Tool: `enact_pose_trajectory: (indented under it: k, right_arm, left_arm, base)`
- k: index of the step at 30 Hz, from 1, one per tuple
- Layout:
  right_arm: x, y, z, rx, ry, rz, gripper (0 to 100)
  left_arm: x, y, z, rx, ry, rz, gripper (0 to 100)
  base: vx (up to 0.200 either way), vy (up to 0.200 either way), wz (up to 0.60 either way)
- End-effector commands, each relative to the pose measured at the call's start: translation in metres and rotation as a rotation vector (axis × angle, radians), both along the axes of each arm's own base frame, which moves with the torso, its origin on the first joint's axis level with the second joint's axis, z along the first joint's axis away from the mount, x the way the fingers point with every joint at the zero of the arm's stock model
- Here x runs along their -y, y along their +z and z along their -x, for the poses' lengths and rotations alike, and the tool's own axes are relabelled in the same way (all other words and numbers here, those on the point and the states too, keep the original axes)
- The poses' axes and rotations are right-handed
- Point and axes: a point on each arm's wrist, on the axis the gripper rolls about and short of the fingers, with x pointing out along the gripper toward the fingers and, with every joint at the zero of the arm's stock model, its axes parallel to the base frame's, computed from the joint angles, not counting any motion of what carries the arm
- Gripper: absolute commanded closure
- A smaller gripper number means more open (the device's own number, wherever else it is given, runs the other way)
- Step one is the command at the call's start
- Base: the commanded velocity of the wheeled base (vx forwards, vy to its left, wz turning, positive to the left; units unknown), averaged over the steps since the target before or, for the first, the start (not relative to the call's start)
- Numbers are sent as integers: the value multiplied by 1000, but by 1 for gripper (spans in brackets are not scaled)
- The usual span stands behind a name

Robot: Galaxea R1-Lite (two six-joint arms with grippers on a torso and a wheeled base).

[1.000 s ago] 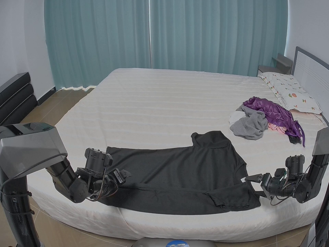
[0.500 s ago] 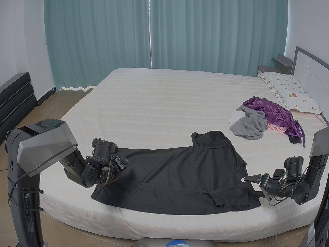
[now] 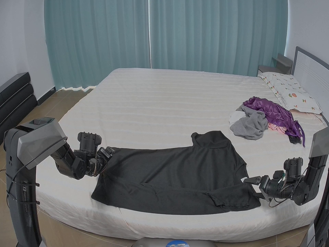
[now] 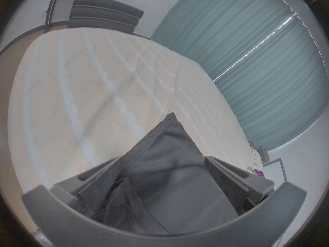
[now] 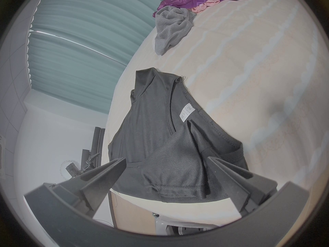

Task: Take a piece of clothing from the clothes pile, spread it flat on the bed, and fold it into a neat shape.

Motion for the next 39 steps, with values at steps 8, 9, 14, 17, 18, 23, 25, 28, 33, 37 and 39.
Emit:
enact_pose_trajectory:
  k: [8,9,14,17,18,23,25,28,33,37,39]
  right_arm:
    - [-3,-2,0,2,7,-2,0]
    - [-3,-3,0,0,7,-2,0]
    - [-3,-3,1,0,7,-2,0]
    - [-3,-2,1,3,7,-2,0]
    - [-3,-3,1,2,7,-2,0]
    - [-3,-3,1,2,7,-2,0]
    - [-3,-3,1,2,7,-2,0]
    - [-3,-3,1,3,8,-1,0]
    - [-3,-3,1,3,9,0,0]
    - [-3,-5,1,-4,10,8,0]
    - [-4,-6,1,-3,13,11,0]
  left_arm:
    - [-8,-12,17,-69,-160,-61,0]
    - [-6,-12,16,-67,-164,-64,0]
    - [-5,-13,16,-67,-162,-68,0]
    - [-5,-13,17,-69,-164,-71,0]
    - [-4,-13,17,-71,-168,-74,0]
    - [0,-20,17,-82,-161,-135,0]
    - [3,-24,16,-87,-147,-163,100]
    - [3,-24,16,-85,-143,-164,100]
    - [3,-24,15,-84,-137,-163,100]
    - [-1,-22,18,-91,-124,-163,100]
    - [-3,-15,21,-82,-110,-157,100]
  base:
    - [0,0,0]
    - [0,0,0]
    - [0,0,0]
    - [0,0,0]
    - [0,0,0]
    - [0,0,0]
    - [0,0,0]
    - [0,0,0]
    - [0,0,0]
    - [0,0,0]
    - [0,0,0]
